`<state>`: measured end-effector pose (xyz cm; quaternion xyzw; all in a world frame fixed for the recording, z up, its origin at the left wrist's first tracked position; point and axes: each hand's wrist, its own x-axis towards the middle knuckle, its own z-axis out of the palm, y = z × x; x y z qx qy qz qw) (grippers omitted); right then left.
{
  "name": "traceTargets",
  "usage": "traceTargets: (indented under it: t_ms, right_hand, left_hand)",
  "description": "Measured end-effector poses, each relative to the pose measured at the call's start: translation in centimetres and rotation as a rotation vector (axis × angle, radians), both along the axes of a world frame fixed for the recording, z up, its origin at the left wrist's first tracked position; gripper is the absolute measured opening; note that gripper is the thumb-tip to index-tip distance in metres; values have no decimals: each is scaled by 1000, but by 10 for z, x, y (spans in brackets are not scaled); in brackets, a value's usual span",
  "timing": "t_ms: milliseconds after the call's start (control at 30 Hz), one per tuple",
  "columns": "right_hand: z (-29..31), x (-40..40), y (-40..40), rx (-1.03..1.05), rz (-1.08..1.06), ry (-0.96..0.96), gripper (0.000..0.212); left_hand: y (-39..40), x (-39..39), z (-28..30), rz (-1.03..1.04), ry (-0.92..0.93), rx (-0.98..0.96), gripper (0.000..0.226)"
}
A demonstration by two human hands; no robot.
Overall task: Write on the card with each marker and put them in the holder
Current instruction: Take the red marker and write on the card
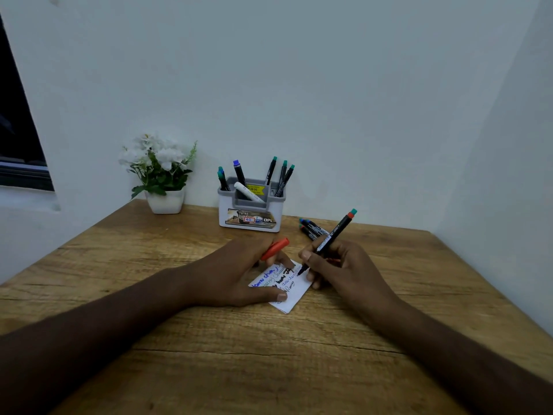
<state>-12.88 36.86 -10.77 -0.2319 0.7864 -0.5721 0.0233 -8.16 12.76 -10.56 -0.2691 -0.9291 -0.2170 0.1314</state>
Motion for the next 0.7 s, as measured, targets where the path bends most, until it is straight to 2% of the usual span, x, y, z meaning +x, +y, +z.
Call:
traceTargets:
  t_ms: [300,700]
  right_hand:
    - [-4,-2,0,142,62,116,11]
    - [-5,-4,0,126,61,109,10]
  left_hand:
    - [-1,0,-2,-28,29,21,44]
    - [-4,-5,-5,-47,2,38,48]
